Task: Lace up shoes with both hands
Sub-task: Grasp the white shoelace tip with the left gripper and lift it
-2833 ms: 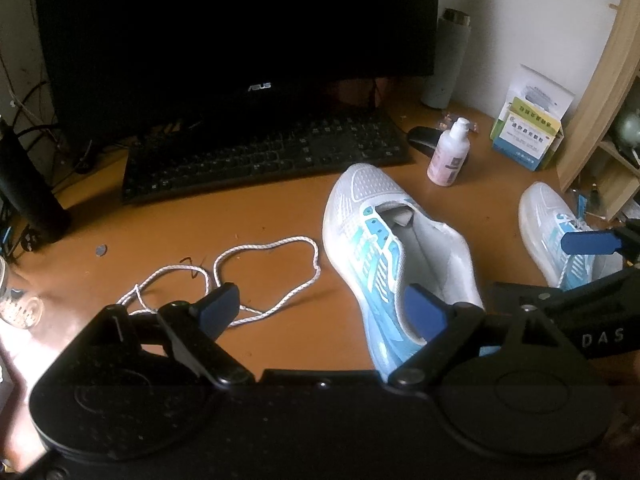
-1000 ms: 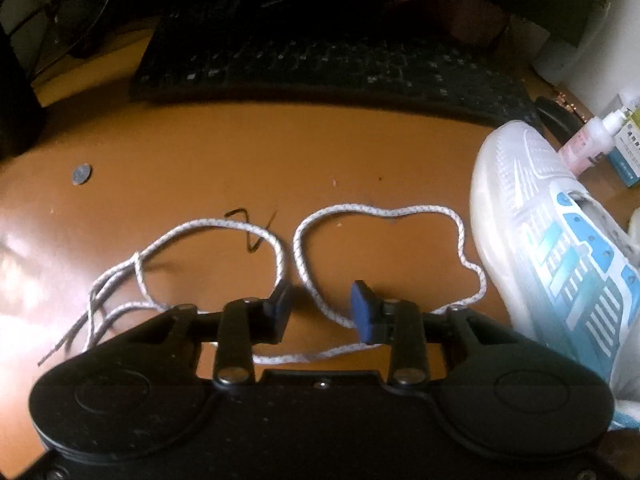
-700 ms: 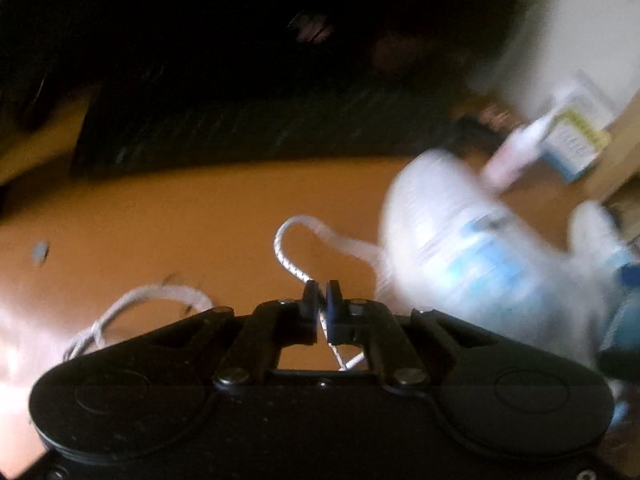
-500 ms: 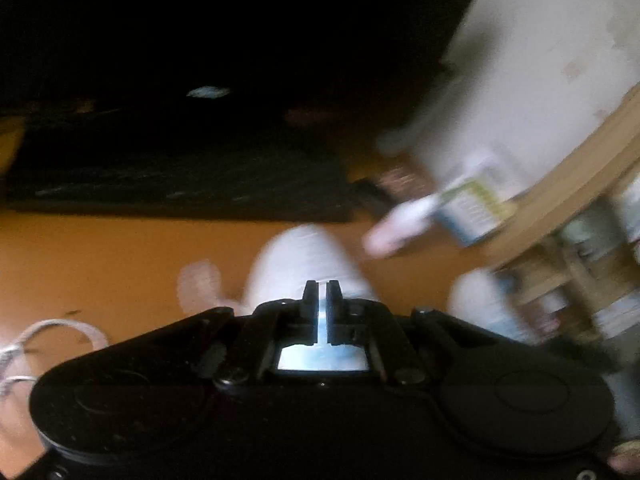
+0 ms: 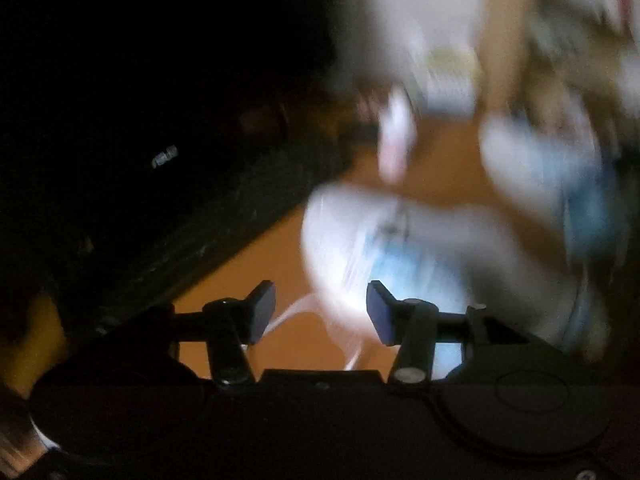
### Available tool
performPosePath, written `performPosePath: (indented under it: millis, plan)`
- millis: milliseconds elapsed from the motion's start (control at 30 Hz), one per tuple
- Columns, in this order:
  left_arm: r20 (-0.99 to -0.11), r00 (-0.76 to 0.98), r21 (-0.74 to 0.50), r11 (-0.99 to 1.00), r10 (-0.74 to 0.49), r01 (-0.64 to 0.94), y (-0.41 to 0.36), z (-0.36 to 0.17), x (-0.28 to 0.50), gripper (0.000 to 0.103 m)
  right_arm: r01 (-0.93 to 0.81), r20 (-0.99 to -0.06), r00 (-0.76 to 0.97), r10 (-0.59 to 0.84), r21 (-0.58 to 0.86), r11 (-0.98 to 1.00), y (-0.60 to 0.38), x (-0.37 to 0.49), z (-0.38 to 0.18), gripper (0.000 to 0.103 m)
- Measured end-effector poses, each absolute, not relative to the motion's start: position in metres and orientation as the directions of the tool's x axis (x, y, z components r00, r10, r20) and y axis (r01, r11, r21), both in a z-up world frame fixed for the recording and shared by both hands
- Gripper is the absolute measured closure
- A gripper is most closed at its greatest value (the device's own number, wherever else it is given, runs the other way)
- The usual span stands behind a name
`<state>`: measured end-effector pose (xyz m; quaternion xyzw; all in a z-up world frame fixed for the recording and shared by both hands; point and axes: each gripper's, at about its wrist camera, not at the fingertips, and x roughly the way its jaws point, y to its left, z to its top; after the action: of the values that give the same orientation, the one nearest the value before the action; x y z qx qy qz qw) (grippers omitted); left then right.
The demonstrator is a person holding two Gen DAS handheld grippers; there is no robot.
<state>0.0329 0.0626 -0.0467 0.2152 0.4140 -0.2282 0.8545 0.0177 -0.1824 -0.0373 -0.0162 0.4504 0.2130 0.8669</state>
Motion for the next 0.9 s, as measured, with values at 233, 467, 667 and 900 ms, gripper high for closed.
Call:
performPosePath:
  millis: [233,467,667,900]
  plan:
    - [-0.906,0.387,0.269,0.468,-0.175,0.842,0.063,-0.099,0.038,0.085,-0.356,-0.792,0.502,0.346,0.175,0.918,-0.161,0.012,-0.039,0.003]
    - [-0.941,0.291,0.242,0.255,-0.175,0.936,0.062,-0.115,0.045,0.085,-0.289,-0.810,0.502,0.302,0.172,0.942,-0.154,0.005,-0.042,0.003]
    - [-0.964,0.208,0.190,0.121,-0.166,0.974,0.056,-0.121,0.053,0.085,-0.226,-0.818,0.509,0.267,0.173,0.959,-0.162,0.002,-0.043,0.003]
    - [-0.979,0.075,0.023,0.264,-0.189,0.964,0.053,-0.124,0.081,0.101,-0.206,-0.820,0.504,0.271,0.191,0.960,-0.169,0.002,-0.046,0.002]
